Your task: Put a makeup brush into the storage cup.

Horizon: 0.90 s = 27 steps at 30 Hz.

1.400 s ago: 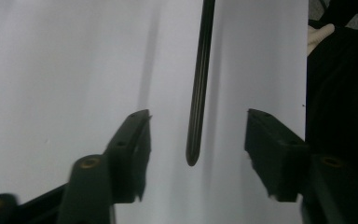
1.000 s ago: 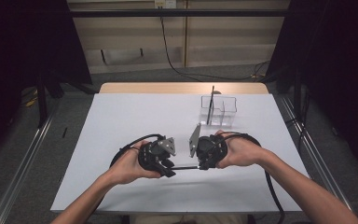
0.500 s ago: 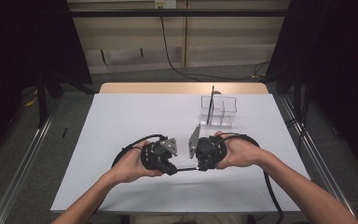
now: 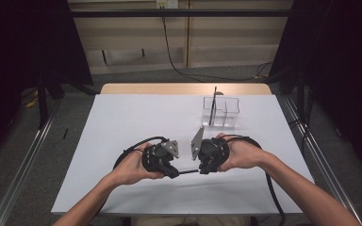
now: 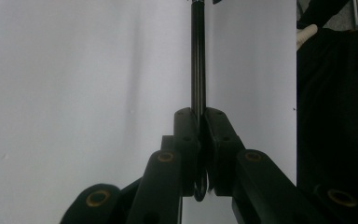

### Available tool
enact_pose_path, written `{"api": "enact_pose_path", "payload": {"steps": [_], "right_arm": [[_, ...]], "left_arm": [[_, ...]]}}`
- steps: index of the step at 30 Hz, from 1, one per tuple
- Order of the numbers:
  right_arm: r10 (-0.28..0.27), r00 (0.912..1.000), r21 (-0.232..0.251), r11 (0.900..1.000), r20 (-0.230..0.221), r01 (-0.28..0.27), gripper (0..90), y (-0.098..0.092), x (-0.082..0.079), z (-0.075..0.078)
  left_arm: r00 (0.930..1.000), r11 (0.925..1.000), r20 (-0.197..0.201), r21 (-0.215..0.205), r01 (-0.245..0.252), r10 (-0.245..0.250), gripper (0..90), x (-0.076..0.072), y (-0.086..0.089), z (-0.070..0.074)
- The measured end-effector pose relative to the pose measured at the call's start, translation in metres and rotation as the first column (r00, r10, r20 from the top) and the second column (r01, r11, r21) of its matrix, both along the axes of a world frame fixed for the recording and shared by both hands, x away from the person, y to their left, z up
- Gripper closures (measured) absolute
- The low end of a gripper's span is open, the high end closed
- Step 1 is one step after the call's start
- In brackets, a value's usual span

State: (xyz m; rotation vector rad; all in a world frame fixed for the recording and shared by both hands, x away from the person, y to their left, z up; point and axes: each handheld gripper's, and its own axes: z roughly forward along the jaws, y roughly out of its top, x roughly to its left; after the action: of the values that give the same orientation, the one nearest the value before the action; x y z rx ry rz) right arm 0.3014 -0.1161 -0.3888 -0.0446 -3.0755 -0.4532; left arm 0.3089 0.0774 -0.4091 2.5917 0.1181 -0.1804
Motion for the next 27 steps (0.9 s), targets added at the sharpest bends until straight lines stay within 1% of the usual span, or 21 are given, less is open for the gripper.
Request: {"api": "enact_pose_path", "payload": {"steps": [2, 3, 4, 6, 7, 8, 10, 11, 12, 13, 14, 15, 16, 17, 18, 19, 21, 22, 23, 26, 27], "right_arm": [[-0.004, 1.0, 0.017, 1.0, 0.002, 0.004, 71.1, 0.0, 0.0, -0.001], [-0.006, 1.0, 0.032, 0.999, 0.002, 0.006, 69.4, -0.001, 0.001, -0.001], [-0.006, 1.0, 0.047, 0.999, 0.004, 0.006, 66.0, -0.001, 0.002, -0.001], [-0.027, 0.9996, 0.072, 0.997, -0.003, 0.027, 58.6, -0.003, 0.002, -0.002], [-0.028, 0.9996, 0.083, 0.996, -0.009, 0.029, 56.8, -0.004, 0.003, -0.002], [-0.03, 0.9995, 0.09, 0.995, -0.006, 0.03, 52.9, -0.005, 0.003, -0.002], [-0.043, 0.999, 0.111, 0.993, -0.006, 0.044, 47.8, -0.007, 0.002, -0.003], [-0.049, 0.9988, 0.124, 0.991, -0.006, 0.05, 44.5, -0.008, 0.003, -0.003], [-0.067, 0.9977, 0.132, 0.989, -0.01, 0.068, 40.4, -0.008, 0.002, -0.004], [-0.074, 0.9972, 0.144, 0.987, -0.004, 0.074, 36.8, -0.009, 0.002, -0.004], [-0.092, 0.9958, 0.16, 0.983, 0.002, 0.09, 34.0, -0.01, 0.002, -0.005], [-0.101, 0.9948, 0.167, 0.981, -0.004, 0.101, 33.5, -0.011, 0.001, -0.005], [-0.102, 0.9948, 0.177, 0.979, -0.005, 0.101, 30.8, -0.012, 0.001, -0.006], [-0.105, 0.9944, 0.191, 0.976, -0.003, 0.104, 27.0, -0.013, 0.001, -0.006], [-0.125, 0.9921, 0.202, 0.972, 0.001, 0.123, 24.0, -0.014, 0.001, -0.006], [-0.131, 0.9914, 0.212, 0.969, 0.004, 0.127, 23.1, -0.015, 0.001, -0.006], [-0.143, 0.9898, 0.246, 0.96, 0.004, 0.137, 19.6, -0.019, 0.001, -0.007], [-0.155, 0.9877, 0.265, 0.953, 0.015, 0.146, 17.1, -0.021, 0.001, -0.006], [-0.171, 0.9852, 0.28, 0.946, 0.013, 0.16, 16.1, -0.023, 0.0, -0.006], [-0.203, 0.9792, 0.318, 0.929, 0.012, 0.188, 10.9, -0.03, -0.001, -0.006], [-0.219, 0.9758, 0.329, 0.922, 0.007, 0.204, 9.5, -0.032, -0.002, -0.007]], "left_arm": [[0.9999, 1.0, -0.012, -0.002, 0.006, -0.006, 84.2, 0.001, 0.001, 0.0], [1.0, 1.0, -0.006, -0.005, 0.0, 0.0, 84.2, 0.001, 0.001, -0.001], [1.0, 1.0, -0.009, -0.009, 0.0, 0.0, 84.2, 0.001, 0.002, -0.001], [0.9999, 1.0, -0.01, -0.007, -0.002, 0.002, 84.1, 0.0, 0.002, -0.003], [0.9999, 1.0, -0.009, -0.007, -0.005, 0.005, 84.2, 0.0, 0.002, -0.003], [0.9998, 1.0, -0.018, -0.005, -0.002, 0.002, 84.2, 0.0, 0.003, -0.003], [0.9997, 0.9999, -0.022, -0.012, -0.011, 0.011, 84.2, 0.0, 0.004, -0.004], [0.9998, 0.9997, -0.018, -0.019, -0.014, 0.014, 84.2, 0.0, 0.005, -0.004], [0.9998, 0.9997, -0.012, -0.019, -0.013, 0.013, 84.2, 0.001, 0.006, -0.004], [0.9995, 0.9998, -0.031, -0.021, -0.005, 0.004, 84.1, 0.002, 0.007, -0.003], [0.9997, 0.9997, -0.023, -0.02, -0.012, 0.012, 84.1, 0.001, 0.008, -0.003], [0.9997, 0.9994, -0.017, -0.028, -0.018, 0.018, 84.1, 0.0, 0.008, -0.003], [0.9996, 0.9994, -0.024, -0.03, -0.016, 0.015, 84.1, 0.001, 0.009, -0.003], [0.9996, 0.9994, -0.024, -0.031, -0.014, 0.013, 84.1, 0.001, 0.01, -0.002], [0.9997, 0.9992, -0.017, -0.035, -0.02, 0.019, 84.1, 0.001, 0.011, -0.002], [0.9996, 0.9991, -0.018, -0.036, -0.022, 0.022, 84.1, 0.001, 0.012, -0.002], [0.9994, 0.9988, -0.023, -0.039, -0.028, 0.028, 84.1, 0.001, 0.014, -0.003], [0.9988, 0.9982, -0.028, -0.043, -0.041, 0.04, 84.2, 0.001, 0.016, -0.004], [0.9988, 0.9982, -0.032, -0.045, -0.038, 0.037, 84.1, 0.002, 0.017, -0.005], [0.998, 0.9971, -0.039, -0.055, -0.052, 0.05, 84.1, 0.002, 0.022, -0.007], [0.9976, 0.9966, -0.04, -0.058, -0.058, 0.056, 84.1, 0.002, 0.024, -0.007]]}}
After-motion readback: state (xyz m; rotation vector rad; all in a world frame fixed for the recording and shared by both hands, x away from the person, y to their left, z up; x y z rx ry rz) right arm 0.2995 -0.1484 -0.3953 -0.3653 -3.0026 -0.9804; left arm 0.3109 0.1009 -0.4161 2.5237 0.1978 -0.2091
